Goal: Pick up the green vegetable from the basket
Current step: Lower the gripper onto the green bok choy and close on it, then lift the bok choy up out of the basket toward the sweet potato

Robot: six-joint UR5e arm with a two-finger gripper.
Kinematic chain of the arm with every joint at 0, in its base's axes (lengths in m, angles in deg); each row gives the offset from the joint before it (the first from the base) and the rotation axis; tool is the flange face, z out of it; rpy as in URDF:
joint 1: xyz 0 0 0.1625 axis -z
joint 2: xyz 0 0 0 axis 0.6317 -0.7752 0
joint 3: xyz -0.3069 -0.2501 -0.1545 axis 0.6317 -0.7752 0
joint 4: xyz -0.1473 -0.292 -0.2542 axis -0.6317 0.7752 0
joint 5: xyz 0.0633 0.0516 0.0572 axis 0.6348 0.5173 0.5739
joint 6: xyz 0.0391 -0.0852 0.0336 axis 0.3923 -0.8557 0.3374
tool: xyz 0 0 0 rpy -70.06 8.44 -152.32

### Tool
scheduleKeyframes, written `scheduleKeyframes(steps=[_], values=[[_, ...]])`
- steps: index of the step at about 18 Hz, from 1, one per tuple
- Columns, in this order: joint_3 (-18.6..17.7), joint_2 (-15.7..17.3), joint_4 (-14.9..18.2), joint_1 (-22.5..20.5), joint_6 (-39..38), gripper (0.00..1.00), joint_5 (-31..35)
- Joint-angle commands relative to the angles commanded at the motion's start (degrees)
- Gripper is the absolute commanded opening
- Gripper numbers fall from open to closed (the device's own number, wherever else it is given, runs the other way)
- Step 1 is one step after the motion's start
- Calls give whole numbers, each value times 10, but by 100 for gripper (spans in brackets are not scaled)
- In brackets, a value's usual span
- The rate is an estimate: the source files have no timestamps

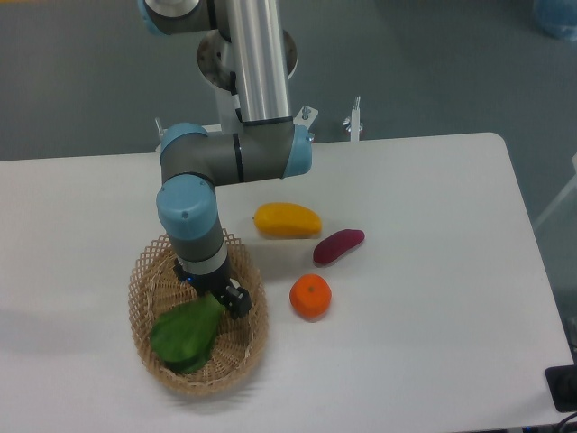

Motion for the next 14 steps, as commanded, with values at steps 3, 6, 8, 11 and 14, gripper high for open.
scheduleKeyframes(steps=[3,6,8,11,14], values=[[2,3,0,0,1,35,-1],[4,4,1,-1,4,32,-1],[6,9,1,-1,4,32,-2],[20,26,3,-10,6,32,-8],[35,50,11,-26,7,34,-20]])
